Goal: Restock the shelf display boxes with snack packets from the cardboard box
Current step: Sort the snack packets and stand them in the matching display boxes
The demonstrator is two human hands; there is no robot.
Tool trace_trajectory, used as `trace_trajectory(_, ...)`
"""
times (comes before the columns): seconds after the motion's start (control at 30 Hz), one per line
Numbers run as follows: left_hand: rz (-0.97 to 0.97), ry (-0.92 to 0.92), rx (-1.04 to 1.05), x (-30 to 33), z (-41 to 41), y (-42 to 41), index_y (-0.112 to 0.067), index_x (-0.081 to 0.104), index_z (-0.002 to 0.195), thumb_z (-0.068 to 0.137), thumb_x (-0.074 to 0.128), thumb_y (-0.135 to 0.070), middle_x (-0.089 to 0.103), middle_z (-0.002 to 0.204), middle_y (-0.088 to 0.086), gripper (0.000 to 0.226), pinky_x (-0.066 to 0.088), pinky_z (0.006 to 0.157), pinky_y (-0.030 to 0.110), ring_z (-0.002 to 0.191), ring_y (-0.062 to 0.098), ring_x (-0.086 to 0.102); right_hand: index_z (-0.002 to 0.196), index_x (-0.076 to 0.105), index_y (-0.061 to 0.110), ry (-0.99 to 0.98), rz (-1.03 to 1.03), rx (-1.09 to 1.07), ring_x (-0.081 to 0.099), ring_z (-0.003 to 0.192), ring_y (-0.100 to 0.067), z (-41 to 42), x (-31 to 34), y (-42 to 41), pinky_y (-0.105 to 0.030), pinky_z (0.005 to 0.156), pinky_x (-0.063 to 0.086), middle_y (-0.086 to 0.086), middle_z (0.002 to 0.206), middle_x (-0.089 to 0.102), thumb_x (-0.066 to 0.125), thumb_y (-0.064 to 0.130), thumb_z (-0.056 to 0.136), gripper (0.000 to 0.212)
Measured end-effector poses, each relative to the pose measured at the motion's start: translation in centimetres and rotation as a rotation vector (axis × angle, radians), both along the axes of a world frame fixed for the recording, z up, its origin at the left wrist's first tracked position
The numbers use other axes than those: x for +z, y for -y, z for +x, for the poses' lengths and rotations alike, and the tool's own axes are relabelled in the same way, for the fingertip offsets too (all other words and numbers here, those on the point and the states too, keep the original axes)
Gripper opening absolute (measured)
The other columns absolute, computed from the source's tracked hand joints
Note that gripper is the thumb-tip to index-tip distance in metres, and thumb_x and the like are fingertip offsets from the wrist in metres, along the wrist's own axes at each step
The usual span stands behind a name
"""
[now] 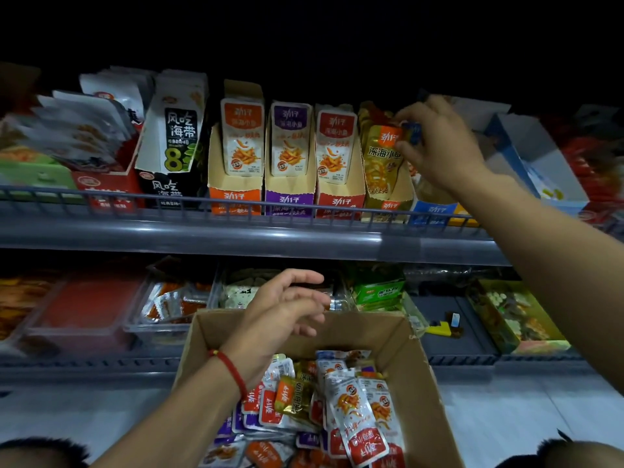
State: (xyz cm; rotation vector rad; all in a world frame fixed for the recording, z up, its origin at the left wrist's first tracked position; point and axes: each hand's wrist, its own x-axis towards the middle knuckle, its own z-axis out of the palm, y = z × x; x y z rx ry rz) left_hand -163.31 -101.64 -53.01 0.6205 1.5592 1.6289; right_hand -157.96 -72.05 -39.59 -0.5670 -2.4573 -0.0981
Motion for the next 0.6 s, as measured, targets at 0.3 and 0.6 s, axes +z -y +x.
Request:
trace_trajectory(0.3, -0.060, -0.026, 0.003, -0.3, 0.3, -0.1, -0.013, 0.065, 0.114, 0.090, 0.063, 0.005, 0.075, 0.101, 0.011, 0.030, 0.056, 0.069, 0.037, 0.084, 0.025, 0.070, 0.140, 0.052, 0.022, 0.035, 0.020, 0.008, 0.060, 0.103, -0.029, 1.1, -0.8, 0.9, -0.041, 0.081, 0.049, -0.007, 0.136, 0.049, 0.064, 0.026, 0.098, 0.044)
trace_trajectory(0.6, -0.505, -0.490, -0.229, -6.8, -0.9, -0.2, -0.025, 0.063, 0.094, 0.088, 0.067, -0.004, 0.066, 0.097, -0.001, 0.023, 0.056, 0.082, 0.024, 0.092, 0.013, 0.064, 0.116, 0.065, 0.018, 0.042, -0.077, 0.295, 0.050, 0.085, -0.003, 6.2, -7.3, 8.7, -0.028, 0.073, 0.049, 0.012, 0.104, 0.055, 0.060, 0.018, 0.096, 0.021)
